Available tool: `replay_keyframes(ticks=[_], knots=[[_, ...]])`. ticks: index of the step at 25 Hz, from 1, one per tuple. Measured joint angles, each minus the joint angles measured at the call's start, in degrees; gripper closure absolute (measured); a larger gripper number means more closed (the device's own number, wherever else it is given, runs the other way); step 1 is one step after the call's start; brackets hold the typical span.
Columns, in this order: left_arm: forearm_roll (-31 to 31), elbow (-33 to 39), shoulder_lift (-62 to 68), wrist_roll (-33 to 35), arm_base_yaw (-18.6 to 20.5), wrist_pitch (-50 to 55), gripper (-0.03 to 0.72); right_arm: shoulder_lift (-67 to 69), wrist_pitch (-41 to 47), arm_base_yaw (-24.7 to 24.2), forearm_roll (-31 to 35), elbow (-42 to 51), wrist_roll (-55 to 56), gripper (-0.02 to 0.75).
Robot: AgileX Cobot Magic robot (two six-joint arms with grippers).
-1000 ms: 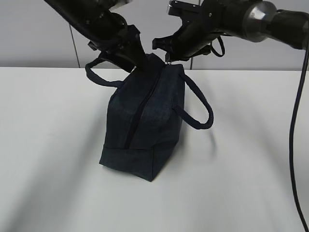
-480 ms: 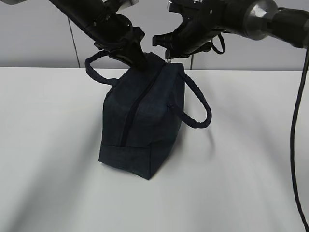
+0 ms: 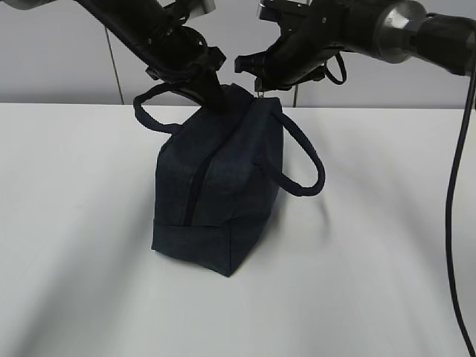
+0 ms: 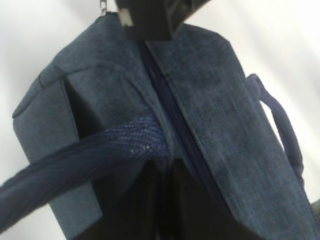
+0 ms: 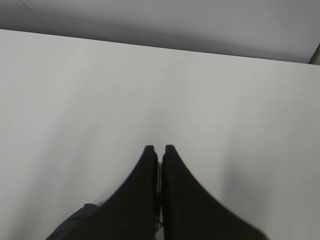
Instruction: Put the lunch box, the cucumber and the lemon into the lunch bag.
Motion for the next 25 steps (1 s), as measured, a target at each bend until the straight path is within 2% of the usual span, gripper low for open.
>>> replay_keyframes(ticks=[12,25], knots=[[1.75,0.03,0.0,-1.05,-1.56,-0.64,0.693,2.27,-0.36,-0.31,0.16,-0.03,-0.1,0.738],[2.65,0.03,-0.76,-1.24,-1.56,-0.67,0.693,3.9,-0.11,-1.11,5.9,-0.53,-0.1,0.738]])
